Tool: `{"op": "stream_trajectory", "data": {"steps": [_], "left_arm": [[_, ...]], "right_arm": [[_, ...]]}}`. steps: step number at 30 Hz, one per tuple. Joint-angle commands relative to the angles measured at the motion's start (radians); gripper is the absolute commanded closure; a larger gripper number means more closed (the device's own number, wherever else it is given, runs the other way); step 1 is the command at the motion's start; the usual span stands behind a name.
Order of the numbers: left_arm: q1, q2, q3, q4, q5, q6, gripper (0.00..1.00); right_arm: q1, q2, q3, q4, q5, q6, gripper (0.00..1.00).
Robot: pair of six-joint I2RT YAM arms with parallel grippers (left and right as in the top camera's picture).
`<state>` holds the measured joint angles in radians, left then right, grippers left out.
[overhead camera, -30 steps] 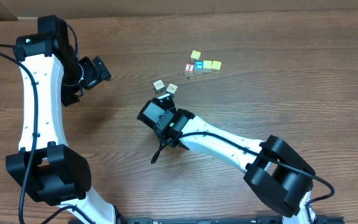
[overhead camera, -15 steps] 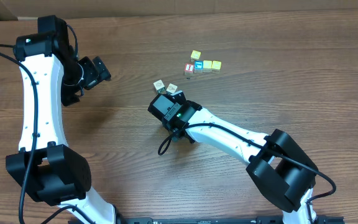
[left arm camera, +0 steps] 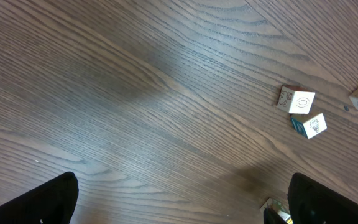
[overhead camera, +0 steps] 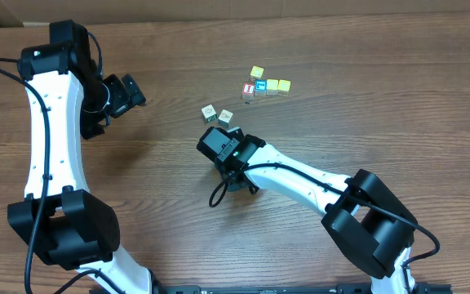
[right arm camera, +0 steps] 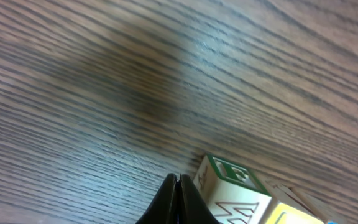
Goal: Flip 5 blocks
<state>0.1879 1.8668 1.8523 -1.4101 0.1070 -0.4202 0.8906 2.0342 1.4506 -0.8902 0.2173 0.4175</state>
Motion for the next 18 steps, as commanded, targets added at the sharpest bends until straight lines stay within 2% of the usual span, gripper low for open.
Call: {"op": "stream_trajectory", "data": {"steps": [1,14,18], "left_arm": [[0.000,0.011,0.000,0.001,-0.006,-0.003,0.00],[0.000,0.011,0.000,0.001,-0.007,-0.003,0.00],[0.000,0.011,0.000,0.001,-0.006,-0.003,0.00]], "right_arm": [[-0.002,0.011,-0.010,-0.006,0.051,-0.003,0.96],[-0.002,0.010,0.021,-0.013,0.041,-0.003,0.96],[-0.005,0.010,0.132,-0.025,0.006,-0.003,0.90]]}}
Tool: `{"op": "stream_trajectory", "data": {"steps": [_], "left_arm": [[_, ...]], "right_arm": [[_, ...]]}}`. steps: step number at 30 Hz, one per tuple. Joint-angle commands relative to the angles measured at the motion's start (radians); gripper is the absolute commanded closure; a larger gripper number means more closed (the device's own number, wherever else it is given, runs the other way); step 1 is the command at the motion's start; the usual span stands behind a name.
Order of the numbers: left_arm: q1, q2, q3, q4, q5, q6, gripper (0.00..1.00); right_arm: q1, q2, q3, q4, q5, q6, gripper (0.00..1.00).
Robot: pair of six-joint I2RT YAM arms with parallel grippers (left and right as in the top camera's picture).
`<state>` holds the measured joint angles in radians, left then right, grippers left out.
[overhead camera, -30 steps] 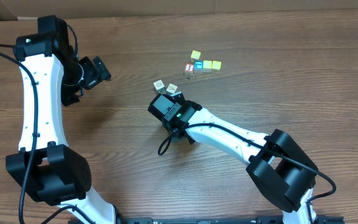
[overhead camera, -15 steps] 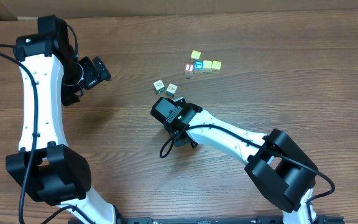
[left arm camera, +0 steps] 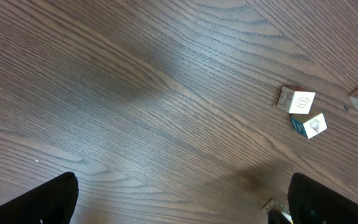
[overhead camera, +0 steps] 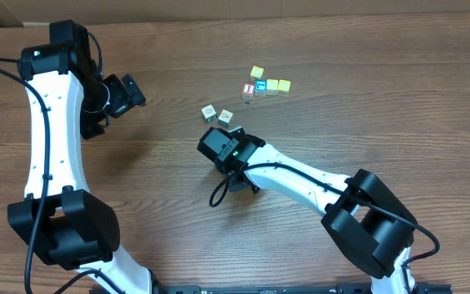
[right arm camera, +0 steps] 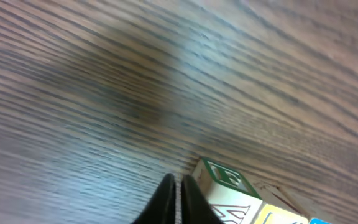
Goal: Flip 5 blocks
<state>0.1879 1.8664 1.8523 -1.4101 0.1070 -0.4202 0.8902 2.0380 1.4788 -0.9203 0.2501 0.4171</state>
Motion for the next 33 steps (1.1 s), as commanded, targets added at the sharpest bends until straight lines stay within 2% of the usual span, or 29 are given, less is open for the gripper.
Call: {"op": "stream_trajectory", "data": {"steps": [1,3,5,11,13,14,22,27,33], "left_arm": [[0.000,0.011,0.000,0.001,-0.006,-0.003,0.00],[0.000,0.011,0.000,0.001,-0.006,-0.003,0.00],[0.000,0.011,0.000,0.001,-0.006,-0.003,0.00],[0.000,0.011,0.000,0.001,-0.006,-0.003,0.00],[0.000,0.011,0.000,0.001,-0.007,-0.003,0.00],[0.000,0.011,0.000,0.001,-0.007,-0.003,0.00],[0.000,0.011,0.000,0.001,-0.006,-0.003,0.00],[0.000,0.011,0.000,0.001,-0.006,-0.003,0.00],[0.000,0.011,0.000,0.001,-0.006,-0.003,0.00]], "right_arm": [[-0.009,0.006,0.146,-0.006,-0.044,-0.003,0.83],[-0.022,0.006,0.233,-0.023,-0.080,-0.002,0.75],[-0.047,0.006,0.334,-0.047,-0.113,0.001,0.61],[-0.156,0.006,0.509,-0.042,-0.212,-0.009,0.43],[-0.186,0.007,0.509,-0.019,-0.258,-0.063,0.36],[-0.212,0.022,0.508,-0.013,-0.297,-0.137,0.29],[-0.234,0.149,0.488,-0.023,-0.305,-0.430,0.28],[-0.228,0.212,0.488,-0.015,-0.305,-0.528,0.39],[-0.229,0.263,0.486,0.012,-0.305,-0.557,0.41]]}}
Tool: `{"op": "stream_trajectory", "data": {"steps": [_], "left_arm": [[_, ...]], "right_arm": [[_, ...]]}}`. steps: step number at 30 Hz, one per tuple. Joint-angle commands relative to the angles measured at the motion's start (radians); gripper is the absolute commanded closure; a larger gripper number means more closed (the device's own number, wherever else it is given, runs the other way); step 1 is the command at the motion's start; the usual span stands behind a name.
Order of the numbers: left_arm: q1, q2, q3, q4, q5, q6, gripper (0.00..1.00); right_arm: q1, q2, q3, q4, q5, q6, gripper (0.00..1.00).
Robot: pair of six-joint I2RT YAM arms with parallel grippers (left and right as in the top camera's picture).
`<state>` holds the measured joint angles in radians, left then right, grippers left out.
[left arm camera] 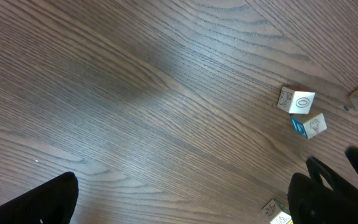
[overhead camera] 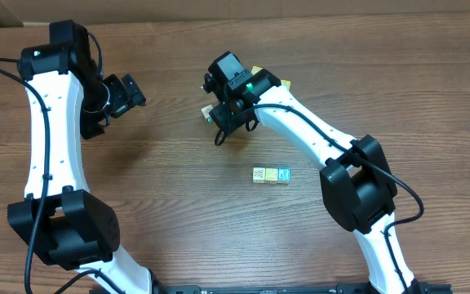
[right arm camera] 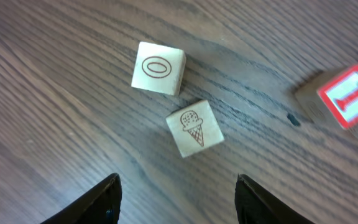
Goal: Flip 5 blocks
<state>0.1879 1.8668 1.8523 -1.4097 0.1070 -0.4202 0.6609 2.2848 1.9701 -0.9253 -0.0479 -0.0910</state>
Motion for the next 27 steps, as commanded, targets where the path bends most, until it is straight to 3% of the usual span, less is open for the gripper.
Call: {"op": "stream_trajectory", "data": {"steps": [1,13,27], "left_arm": [[0.000,0.011,0.000,0.001,-0.006,-0.003,0.00],[0.000,0.011,0.000,0.000,-0.006,-0.003,0.00],[0.000,0.011,0.000,0.001,-0.007,-0.003,0.00]], "right_arm": [[0.001,0.019,-0.010,0.029,-0.007,-0.049,0.41],[0.000,0.021,-0.113,0.243,-0.007,-0.147,0.41],[-0.002,0.022,-0.204,0.345,-0.006,-0.153,0.41]]}}
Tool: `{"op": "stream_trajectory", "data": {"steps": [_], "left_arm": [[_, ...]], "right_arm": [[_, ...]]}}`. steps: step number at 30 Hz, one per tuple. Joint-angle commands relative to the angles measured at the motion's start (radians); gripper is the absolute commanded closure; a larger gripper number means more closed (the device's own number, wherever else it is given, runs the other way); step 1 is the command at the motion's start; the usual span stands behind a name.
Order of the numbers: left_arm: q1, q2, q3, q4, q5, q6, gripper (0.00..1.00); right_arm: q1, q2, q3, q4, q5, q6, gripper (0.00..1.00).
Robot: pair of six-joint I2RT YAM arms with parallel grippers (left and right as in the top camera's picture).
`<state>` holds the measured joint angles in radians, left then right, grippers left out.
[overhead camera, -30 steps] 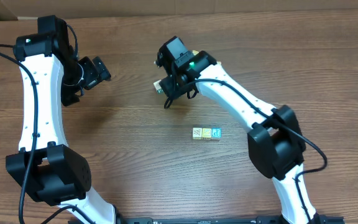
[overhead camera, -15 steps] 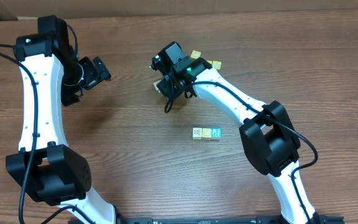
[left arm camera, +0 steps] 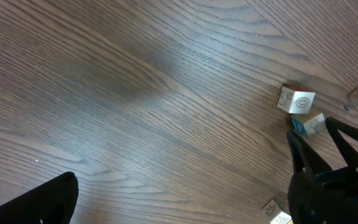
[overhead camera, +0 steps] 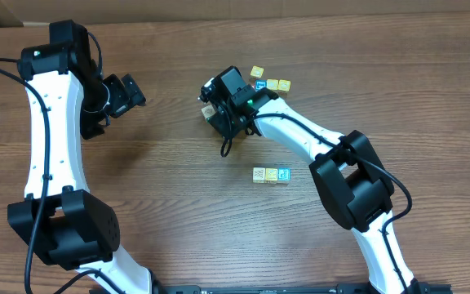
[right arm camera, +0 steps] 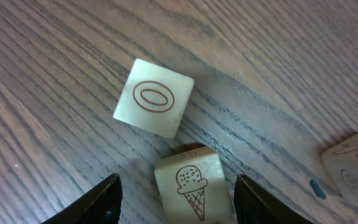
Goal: Flip 5 blocks
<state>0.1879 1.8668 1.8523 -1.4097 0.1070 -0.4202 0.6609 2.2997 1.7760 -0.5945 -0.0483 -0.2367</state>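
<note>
Two pale wooden blocks lie side by side: one marked with an oval (right arm camera: pixel 154 98) and one with an ice-cream cone (right arm camera: pixel 190 186). My right gripper (right arm camera: pixel 176 200) is open and low over the table, its fingers (right arm camera: pixel 107 200) on either side of the ice-cream block without touching it. The left wrist view shows the same pair, the oval block (left arm camera: pixel 297 101) and the ice-cream block (left arm camera: pixel 314 123), with the right gripper's fingers around the latter. My left gripper (overhead camera: pixel 129 91) hangs open at the far left, holding nothing. A row of three blocks (overhead camera: pixel 271 175) lies mid-table.
A cluster of yellow and blue blocks (overhead camera: pixel 272 83) sits at the back, just right of the right gripper. Another pale block (right arm camera: pixel 352 167) lies right of the ice-cream block. The right arm (overhead camera: pixel 300 139) stretches across the table's middle. A cardboard wall borders the far edge.
My right gripper has come down closer to the table, and the ice-cream block now lies between its open fingers. The left arm and all blocks are where they were.
My right gripper was shut low at the table beside a green-lettered block mid-table, then slightly parted there. It then stood open above the oval and ice-cream blocks, leaving a row of three blocks behind. Now it straddles the ice-cream block.
</note>
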Motion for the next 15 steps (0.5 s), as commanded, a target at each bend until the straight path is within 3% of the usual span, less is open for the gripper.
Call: {"op": "stream_trajectory", "data": {"steps": [1,9,15], "left_arm": [[0.000,0.011,0.000,0.001,-0.006,-0.003,0.00],[0.000,0.011,0.000,0.001,-0.006,-0.003,0.00],[0.000,0.011,0.000,0.000,-0.007,-0.003,0.00]], "right_arm": [[-0.002,0.007,-0.010,0.018,-0.006,-0.007,0.41],[-0.002,0.007,-0.010,0.008,-0.006,0.001,0.54],[-0.002,0.007,-0.010,-0.016,-0.006,0.001,0.53]]}}
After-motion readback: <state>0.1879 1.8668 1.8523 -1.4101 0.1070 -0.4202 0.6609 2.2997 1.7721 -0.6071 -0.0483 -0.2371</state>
